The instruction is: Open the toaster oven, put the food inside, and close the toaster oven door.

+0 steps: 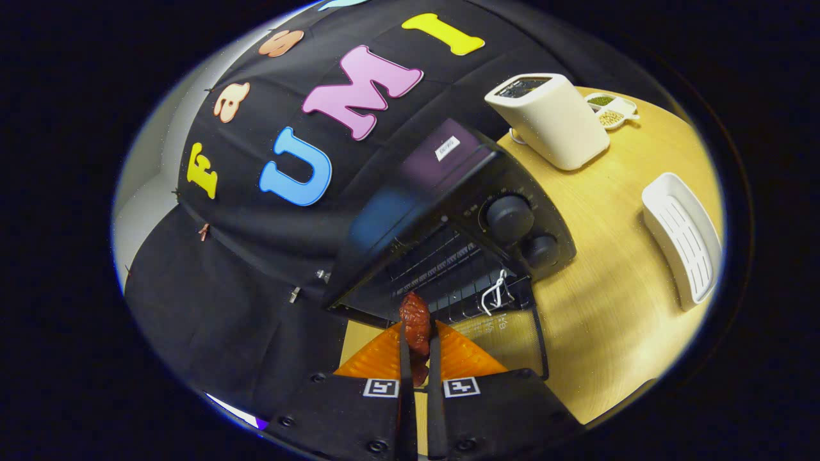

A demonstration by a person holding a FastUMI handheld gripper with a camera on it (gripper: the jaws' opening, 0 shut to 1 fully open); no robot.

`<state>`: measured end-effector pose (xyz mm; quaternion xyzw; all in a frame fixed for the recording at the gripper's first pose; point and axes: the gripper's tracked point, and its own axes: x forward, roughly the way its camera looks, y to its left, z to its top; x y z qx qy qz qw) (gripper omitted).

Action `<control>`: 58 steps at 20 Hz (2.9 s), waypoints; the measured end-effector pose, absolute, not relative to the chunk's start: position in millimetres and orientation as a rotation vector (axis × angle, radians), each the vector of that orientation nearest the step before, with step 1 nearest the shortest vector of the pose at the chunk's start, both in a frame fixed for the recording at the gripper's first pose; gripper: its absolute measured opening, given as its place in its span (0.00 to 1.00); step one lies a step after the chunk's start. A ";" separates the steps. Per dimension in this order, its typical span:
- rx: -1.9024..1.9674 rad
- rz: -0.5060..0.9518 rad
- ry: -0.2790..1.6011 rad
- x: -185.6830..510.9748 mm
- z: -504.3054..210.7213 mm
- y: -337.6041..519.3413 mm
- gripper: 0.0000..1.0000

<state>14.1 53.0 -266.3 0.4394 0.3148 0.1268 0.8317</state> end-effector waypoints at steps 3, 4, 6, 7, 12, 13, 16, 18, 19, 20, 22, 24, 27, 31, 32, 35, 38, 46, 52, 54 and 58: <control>0.961 0.264 0.648 29.1 -275.5 68.0 0.11; 0.973 0.256 0.641 36.0 -278.4 69.1 0.11; 0.988 0.235 0.623 45.7 -284.3 67.2 0.11; 0.995 0.229 0.610 49.9 -284.7 66.5 0.11; 1.031 0.241 0.573 69.7 -292.8 71.8 0.10; 1.049 0.248 0.565 72.5 -294.3 73.8 0.11; 1.101 0.263 0.550 84.8 -301.0 79.2 0.11; 1.119 0.261 0.539 92.1 -307.3 77.9 0.11; 1.116 0.251 0.532 94.2 -308.8 75.7 0.10; 1.101 0.230 0.524 97.4 -309.7 71.8 0.10; 1.024 0.166 0.507 100.5 -315.7 58.9 0.15; 0.987 0.171 0.485 96.3 -309.0 58.0 0.24; 0.942 0.183 0.446 94.7 -302.2 56.8 0.54; 0.901 0.162 0.414 92.7 -291.7 45.8 0.90; 0.876 0.152 0.405 90.5 -289.6 39.8 0.94; 0.839 0.144 0.429 84.6 -291.9 35.1 0.98; 0.814 0.142 0.424 78.5 -285.9 30.8 0.98; 0.656 0.104 0.414 55.6 -272.8 -0.4 0.98; 0.576 0.120 0.431 16.5 -257.0 -10.3 0.98; 0.583 0.132 0.437 2.8 -248.0 -6.0 0.98; 0.629 0.137 0.465 -31.4 -237.2 2.3 0.98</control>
